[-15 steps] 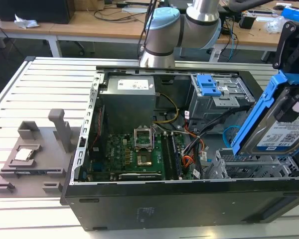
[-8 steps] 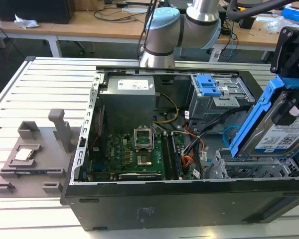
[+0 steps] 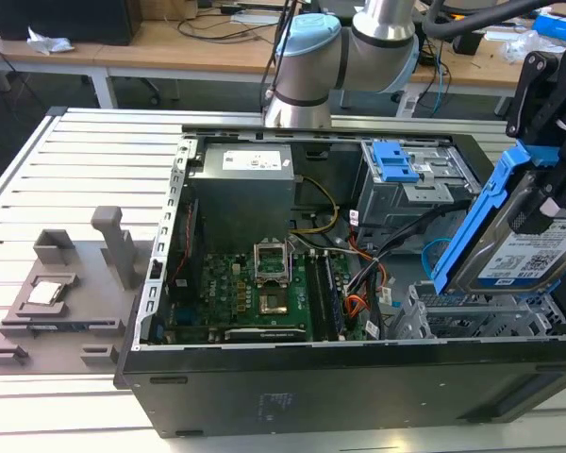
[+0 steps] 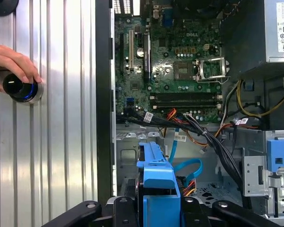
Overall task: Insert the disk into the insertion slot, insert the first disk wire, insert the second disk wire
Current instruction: 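Insert the disk into the insertion slot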
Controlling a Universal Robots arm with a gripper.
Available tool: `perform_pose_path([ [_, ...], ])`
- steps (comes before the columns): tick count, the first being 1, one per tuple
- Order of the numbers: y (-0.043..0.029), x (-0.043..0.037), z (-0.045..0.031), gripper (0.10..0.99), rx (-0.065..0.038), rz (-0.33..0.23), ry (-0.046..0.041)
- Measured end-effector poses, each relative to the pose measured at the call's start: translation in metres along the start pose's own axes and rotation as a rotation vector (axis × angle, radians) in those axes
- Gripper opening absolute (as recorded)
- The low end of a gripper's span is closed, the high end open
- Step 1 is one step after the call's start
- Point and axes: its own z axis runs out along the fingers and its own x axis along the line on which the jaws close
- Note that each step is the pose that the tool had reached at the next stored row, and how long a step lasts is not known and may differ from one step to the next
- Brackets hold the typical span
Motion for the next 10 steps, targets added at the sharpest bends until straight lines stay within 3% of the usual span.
perform_pose_path([
  [2,0.0001,-0.0036,-0.0001,0.361,0.0,0.0,0.0001],
  [10,0.0,-0.0039,0.0031,0.361,0.0,0.0,0.0002],
])
